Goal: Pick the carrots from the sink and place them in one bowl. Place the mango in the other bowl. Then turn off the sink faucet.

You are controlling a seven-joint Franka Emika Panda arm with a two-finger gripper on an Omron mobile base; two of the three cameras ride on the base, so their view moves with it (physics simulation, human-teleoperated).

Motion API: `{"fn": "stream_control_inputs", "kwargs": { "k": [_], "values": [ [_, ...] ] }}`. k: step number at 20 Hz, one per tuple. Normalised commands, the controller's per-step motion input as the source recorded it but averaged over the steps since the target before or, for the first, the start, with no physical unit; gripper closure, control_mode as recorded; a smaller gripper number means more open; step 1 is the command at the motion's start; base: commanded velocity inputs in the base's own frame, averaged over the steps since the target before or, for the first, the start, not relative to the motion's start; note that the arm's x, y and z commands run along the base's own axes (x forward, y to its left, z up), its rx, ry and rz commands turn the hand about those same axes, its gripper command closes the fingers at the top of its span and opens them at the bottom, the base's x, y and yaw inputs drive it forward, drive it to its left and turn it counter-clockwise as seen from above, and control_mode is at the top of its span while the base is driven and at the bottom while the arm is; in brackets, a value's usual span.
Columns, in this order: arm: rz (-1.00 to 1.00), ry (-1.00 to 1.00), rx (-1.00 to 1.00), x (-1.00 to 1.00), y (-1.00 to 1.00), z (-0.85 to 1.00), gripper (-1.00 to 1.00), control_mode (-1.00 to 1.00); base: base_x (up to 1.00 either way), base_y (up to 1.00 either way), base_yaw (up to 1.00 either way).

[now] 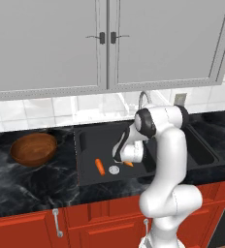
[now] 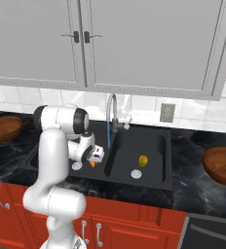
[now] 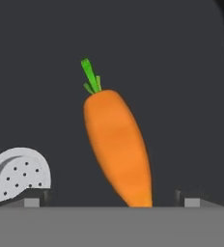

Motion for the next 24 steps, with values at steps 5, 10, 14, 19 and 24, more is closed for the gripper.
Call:
{"fn": "stream_control_inputs", "kwargs": {
  "k": [5,10,14,19,24],
  "values": [
    [0.0,0.0,0.0,0.22,-0.01,-0.2,-1.0,-1.0,0.0,0.0,0.0],
    [0.0,0.0,0.0,0.19,0.0,-0.16,-1.0,-1.0,0.0,0.0,0.0],
    [0.0,0.0,0.0,0.19,0.0,-0.17,-1.0,-1.0,0.0,0.0,0.0],
    [0.0,0.0,0.0,0.13,0.0,-0.21,1.0,-1.0,0.0,0.0,0.0],
    [0.0,0.04,0.0,0.0,0.0,-0.14,1.0,-1.0,0.0,0.0,0.0]
  ]
}}
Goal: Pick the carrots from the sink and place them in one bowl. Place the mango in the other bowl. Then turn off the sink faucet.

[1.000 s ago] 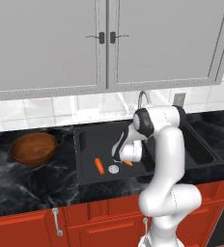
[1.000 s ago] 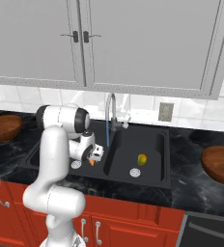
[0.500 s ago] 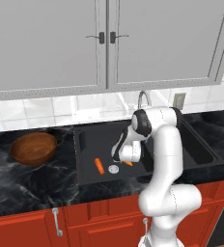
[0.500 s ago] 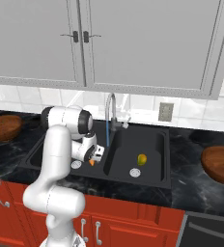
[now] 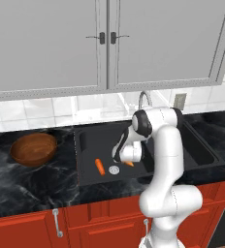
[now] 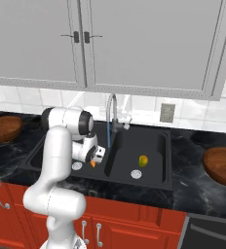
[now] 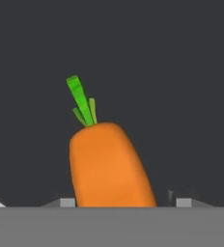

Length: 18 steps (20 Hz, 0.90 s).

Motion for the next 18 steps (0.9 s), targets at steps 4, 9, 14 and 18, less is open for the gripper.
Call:
{"fn": "stream_control_inputs", "kwargs": {
  "k": [4,9,14,18],
  "values": [
    [0.0,0.0,0.0,0.0,0.0,0.0,1.0,-1.0,0.0,0.0,0.0],
    [0.0,0.0,0.0,-0.03,0.0,0.02,1.0,-1.0,0.0,0.0,0.0],
    [0.0,-0.05,0.0,-0.17,0.1,0.27,1.0,-1.0,0.0,0.0,0.0],
    [0.0,-0.1,0.0,-0.14,0.22,0.44,1.0,-1.0,0.0,0.0,0.0]
  ]
}}
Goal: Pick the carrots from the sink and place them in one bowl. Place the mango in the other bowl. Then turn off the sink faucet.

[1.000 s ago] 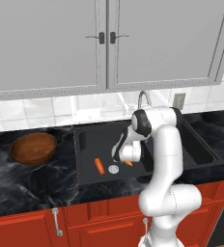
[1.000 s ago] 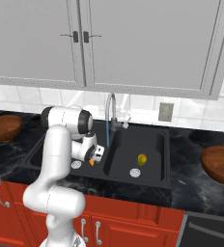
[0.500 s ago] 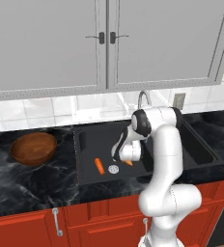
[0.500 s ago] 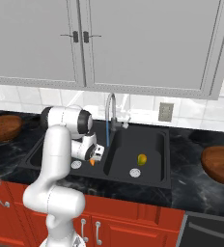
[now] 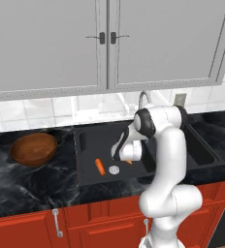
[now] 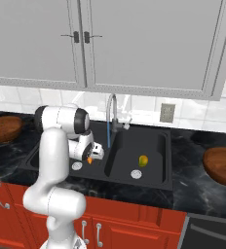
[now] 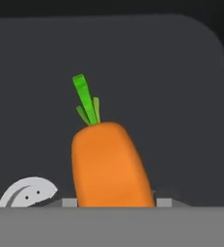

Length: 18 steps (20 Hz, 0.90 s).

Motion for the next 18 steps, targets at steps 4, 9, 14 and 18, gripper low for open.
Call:
{"fn": "stream_control_inputs", "kwargs": {
  "k": [4,9,14,18],
  "values": [
    [0.0,-0.1,0.0,-0.16,0.31,0.46,1.0,-1.0,0.0,0.0,0.0],
    [0.0,-0.07,0.0,-0.16,0.32,0.47,1.0,-1.0,0.0,0.0,0.0],
    [0.0,-0.05,0.0,-0.22,0.28,0.5,1.0,-1.0,0.0,0.0,0.0],
    [0.0,-0.01,0.0,-0.21,0.24,0.56,1.0,-1.0,0.0,0.0,0.0]
  ]
}}
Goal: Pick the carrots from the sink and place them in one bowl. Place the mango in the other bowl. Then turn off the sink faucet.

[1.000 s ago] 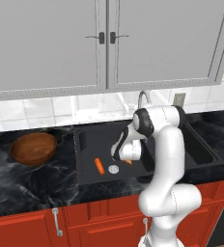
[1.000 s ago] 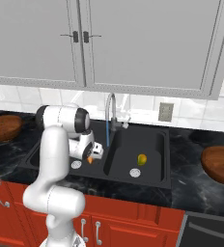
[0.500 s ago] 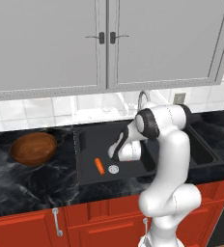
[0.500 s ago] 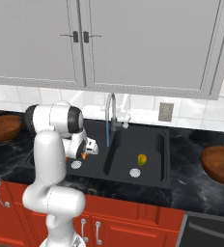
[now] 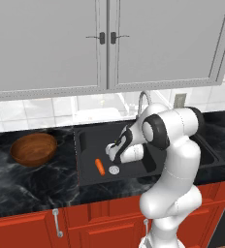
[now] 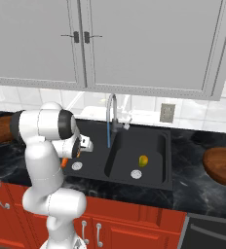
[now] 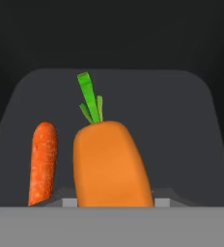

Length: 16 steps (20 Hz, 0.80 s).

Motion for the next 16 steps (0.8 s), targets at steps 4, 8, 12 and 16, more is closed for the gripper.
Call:
{"fn": "stream_control_inputs", "kwargs": {
  "k": [4,8,12,16],
  "values": [
    [0.0,-0.01,0.0,-0.22,0.2,0.58,1.0,-1.0,0.0,0.0,0.0],
    [0.0,0.0,0.0,-0.19,0.14,0.6,1.0,-1.0,0.0,0.0,0.0],
    [0.0,0.0,0.0,-0.11,0.06,0.64,1.0,-1.0,0.0,0.0,0.0],
    [0.0,0.0,0.0,-0.14,0.01,0.64,1.0,-1.0,0.0,0.0,0.0]
  ]
}}
